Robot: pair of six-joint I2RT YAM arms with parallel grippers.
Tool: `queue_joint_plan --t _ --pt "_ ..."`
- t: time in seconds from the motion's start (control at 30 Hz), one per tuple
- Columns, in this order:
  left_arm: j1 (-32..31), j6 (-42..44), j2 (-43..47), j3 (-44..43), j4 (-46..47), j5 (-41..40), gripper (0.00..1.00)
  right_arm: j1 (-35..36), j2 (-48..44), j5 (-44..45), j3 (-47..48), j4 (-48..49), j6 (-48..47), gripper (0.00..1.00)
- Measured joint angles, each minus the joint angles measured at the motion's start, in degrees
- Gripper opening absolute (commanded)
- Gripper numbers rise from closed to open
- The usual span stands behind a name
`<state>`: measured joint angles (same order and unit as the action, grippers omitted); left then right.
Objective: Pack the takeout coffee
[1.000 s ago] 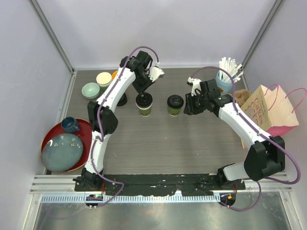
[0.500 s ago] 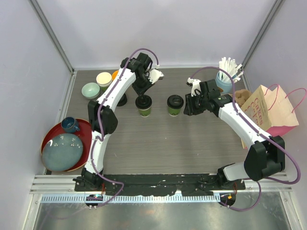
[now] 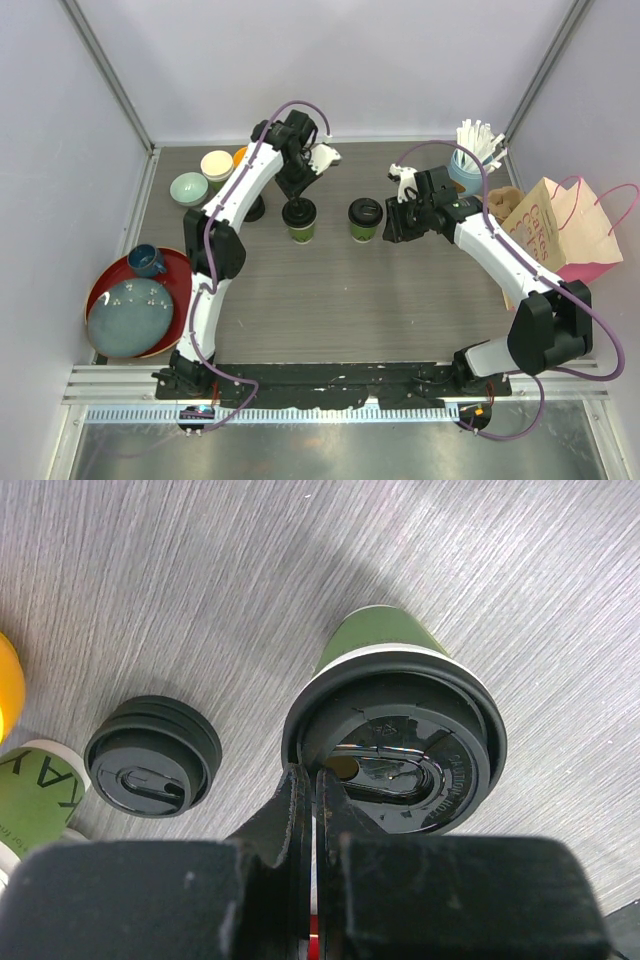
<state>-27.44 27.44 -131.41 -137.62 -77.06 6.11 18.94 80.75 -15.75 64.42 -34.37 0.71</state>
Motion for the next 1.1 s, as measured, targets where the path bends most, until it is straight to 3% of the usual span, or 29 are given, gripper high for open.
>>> queue_joint_plan --t 0.27,0.67,1.1 --pt "0.09 -0.04 -0.44 -0.55 0.02 0.02 0.12 0.11 0.02 0.00 0.00 -0.02 0.00 0.35" --pt "0.09 -0.13 -0.44 -0.74 0.02 0.63 0.38 0.17 0.02 0.00 0.00 -0.02 0.00 0.35" --pt "0.09 0.02 0.09 -1.36 0.02 0.52 0.50 0.39 0.04 0.00 0.11 -0.31 0.00 0.35"
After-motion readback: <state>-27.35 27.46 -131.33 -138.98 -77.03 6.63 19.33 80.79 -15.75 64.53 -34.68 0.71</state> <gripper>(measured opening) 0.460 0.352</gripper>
